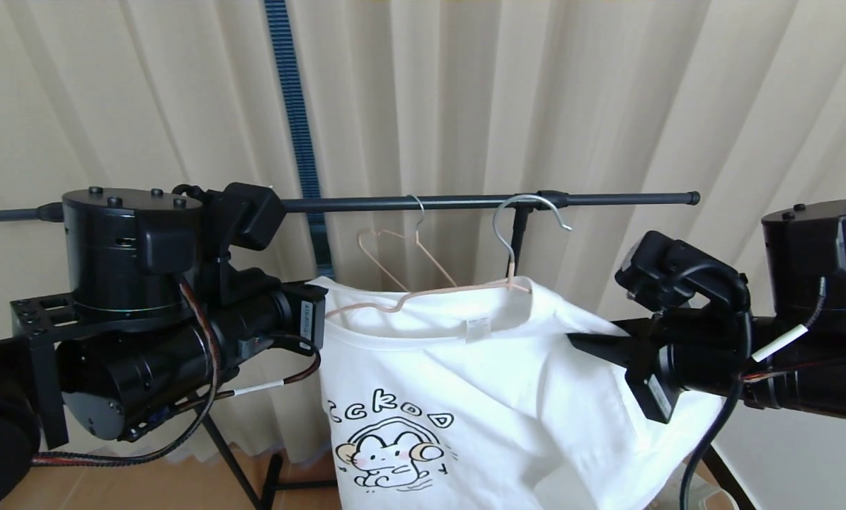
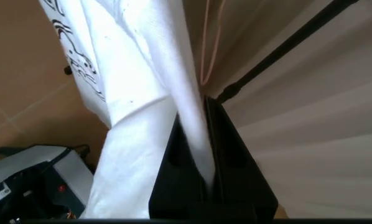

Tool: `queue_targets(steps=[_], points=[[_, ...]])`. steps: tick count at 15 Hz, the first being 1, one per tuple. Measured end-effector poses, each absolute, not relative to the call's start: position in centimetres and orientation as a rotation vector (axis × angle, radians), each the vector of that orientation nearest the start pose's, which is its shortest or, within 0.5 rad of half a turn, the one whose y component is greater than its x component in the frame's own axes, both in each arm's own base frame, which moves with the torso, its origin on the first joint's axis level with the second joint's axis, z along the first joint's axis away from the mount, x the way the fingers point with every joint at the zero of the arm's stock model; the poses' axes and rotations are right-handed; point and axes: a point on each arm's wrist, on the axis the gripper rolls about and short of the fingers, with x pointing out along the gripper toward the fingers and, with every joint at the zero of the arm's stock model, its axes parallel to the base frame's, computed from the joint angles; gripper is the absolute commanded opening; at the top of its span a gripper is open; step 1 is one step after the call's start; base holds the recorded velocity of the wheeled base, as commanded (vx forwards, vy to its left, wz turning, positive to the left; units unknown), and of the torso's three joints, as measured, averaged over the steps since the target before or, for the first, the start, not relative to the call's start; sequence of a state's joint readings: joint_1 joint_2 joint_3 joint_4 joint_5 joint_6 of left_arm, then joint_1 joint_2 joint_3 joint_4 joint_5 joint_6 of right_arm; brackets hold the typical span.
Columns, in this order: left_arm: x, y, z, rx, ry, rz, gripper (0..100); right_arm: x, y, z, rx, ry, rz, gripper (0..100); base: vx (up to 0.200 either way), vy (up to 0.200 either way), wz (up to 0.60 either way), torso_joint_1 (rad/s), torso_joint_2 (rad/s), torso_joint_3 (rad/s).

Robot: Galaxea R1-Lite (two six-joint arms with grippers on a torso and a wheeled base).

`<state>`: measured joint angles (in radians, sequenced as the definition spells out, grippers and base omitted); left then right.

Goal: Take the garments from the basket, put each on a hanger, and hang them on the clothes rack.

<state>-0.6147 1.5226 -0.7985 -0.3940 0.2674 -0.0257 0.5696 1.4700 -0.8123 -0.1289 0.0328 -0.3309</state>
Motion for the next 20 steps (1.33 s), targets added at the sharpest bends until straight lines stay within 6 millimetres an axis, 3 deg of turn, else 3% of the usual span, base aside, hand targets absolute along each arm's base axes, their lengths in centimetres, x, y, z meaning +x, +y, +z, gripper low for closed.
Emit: queue_targets(steps=[11,16,20], points=[[20.4,-16.7,22.0,0.153,0.251,-0.389,0,21.6,17.7,16.3,-0.544,0.335,0.398,0,0.000,0.000,0.00,0.000,0.00,0.000],[21.3,-15.5,22.2,0.201,0.237,-0.285,0,22.3,17.2,16.0,-0.575,0.330,0.337,0,0.000,0.000,0.00,0.000,0.00,0.000],[20.6,-16.7,22.6,0.203,0.219,-0.336,0,22.5,18.3,15.8,-0.548,0.292,0.338,0,0.000,0.000,0.00,0.000,0.00,0.000]])
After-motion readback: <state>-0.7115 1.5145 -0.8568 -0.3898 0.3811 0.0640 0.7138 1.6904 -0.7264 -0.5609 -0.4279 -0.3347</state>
